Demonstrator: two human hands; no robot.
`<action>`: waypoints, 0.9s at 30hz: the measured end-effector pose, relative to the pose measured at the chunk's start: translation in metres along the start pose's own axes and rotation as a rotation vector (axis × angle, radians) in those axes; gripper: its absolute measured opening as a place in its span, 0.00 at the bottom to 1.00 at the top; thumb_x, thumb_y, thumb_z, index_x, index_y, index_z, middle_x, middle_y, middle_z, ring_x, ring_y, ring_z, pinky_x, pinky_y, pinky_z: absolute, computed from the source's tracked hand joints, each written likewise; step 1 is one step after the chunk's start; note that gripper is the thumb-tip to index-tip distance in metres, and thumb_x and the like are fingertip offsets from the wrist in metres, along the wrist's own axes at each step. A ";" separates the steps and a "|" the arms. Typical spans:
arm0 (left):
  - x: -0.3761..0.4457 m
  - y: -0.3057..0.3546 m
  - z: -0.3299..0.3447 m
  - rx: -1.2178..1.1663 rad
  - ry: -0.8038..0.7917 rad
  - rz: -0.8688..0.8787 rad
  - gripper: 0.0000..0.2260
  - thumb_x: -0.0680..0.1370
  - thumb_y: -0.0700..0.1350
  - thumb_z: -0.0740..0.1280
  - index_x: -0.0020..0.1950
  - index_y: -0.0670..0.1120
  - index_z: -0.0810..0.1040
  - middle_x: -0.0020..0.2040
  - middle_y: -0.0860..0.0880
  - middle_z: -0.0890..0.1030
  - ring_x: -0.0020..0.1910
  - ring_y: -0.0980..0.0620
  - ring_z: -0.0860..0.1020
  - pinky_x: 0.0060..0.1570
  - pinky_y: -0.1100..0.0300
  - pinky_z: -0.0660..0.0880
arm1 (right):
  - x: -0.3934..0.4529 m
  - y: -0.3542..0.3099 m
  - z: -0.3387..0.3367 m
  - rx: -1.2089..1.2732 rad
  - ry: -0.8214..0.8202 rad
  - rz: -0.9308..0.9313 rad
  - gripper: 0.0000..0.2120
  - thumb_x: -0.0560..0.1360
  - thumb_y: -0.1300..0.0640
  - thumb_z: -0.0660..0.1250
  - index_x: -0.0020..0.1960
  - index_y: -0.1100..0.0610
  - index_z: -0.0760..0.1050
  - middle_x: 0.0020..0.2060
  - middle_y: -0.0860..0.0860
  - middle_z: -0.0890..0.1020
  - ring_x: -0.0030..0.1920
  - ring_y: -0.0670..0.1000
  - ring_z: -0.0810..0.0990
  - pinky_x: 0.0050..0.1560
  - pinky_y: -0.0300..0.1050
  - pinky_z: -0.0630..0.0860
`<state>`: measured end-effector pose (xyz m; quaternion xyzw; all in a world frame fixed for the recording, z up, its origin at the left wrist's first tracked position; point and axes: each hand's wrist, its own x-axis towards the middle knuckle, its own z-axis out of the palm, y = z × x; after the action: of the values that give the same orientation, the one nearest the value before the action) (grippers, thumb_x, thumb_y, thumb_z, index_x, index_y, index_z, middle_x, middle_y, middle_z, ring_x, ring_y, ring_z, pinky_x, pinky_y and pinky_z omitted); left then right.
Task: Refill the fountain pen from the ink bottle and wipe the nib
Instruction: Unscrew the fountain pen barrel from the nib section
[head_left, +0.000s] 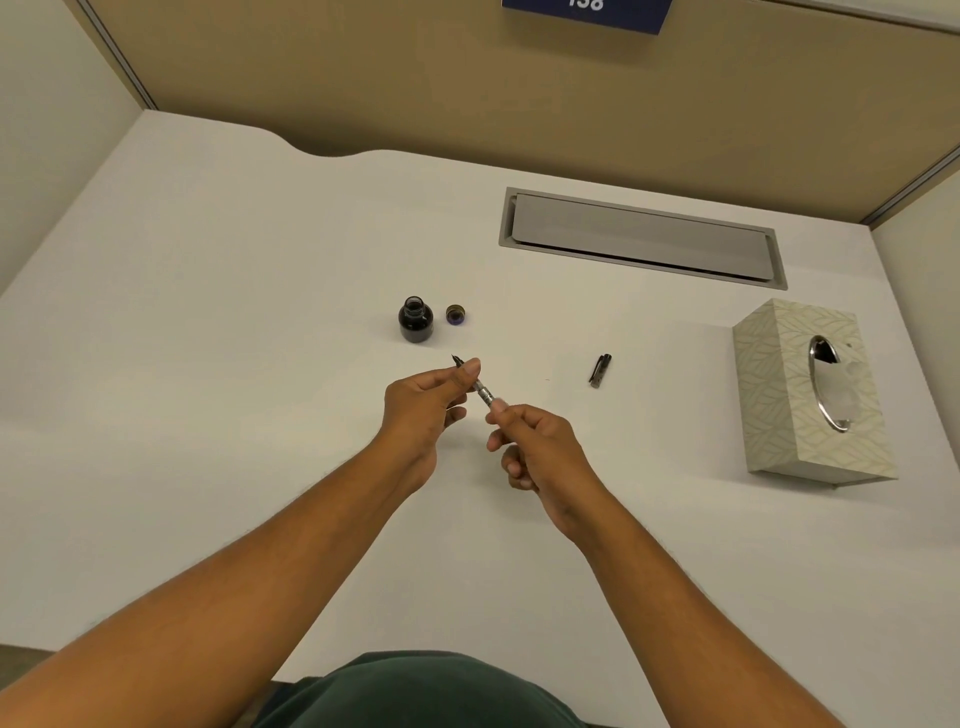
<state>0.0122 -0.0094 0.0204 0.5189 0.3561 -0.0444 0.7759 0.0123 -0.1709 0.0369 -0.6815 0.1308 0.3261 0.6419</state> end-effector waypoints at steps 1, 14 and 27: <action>0.000 0.000 0.001 -0.007 0.000 -0.004 0.10 0.74 0.49 0.80 0.47 0.43 0.89 0.40 0.51 0.87 0.47 0.51 0.80 0.48 0.56 0.78 | 0.000 0.000 0.001 0.023 -0.008 0.024 0.23 0.84 0.39 0.64 0.55 0.59 0.83 0.38 0.53 0.84 0.27 0.48 0.70 0.28 0.39 0.65; 0.003 -0.003 -0.001 -0.024 0.022 -0.041 0.10 0.73 0.51 0.81 0.43 0.44 0.89 0.43 0.49 0.87 0.49 0.48 0.80 0.50 0.55 0.79 | 0.005 0.002 0.001 0.074 -0.008 0.043 0.25 0.85 0.39 0.61 0.54 0.59 0.84 0.40 0.55 0.87 0.29 0.50 0.75 0.30 0.42 0.68; 0.013 0.010 -0.010 -0.036 0.114 -0.011 0.09 0.73 0.50 0.81 0.42 0.45 0.88 0.46 0.48 0.87 0.46 0.51 0.79 0.46 0.57 0.79 | 0.009 0.021 -0.003 -0.183 0.234 -0.243 0.06 0.77 0.48 0.77 0.46 0.50 0.86 0.42 0.45 0.87 0.41 0.46 0.79 0.42 0.40 0.76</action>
<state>0.0204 0.0076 0.0182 0.5047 0.4033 -0.0125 0.7632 0.0072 -0.1746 0.0152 -0.7811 0.0914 0.1753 0.5923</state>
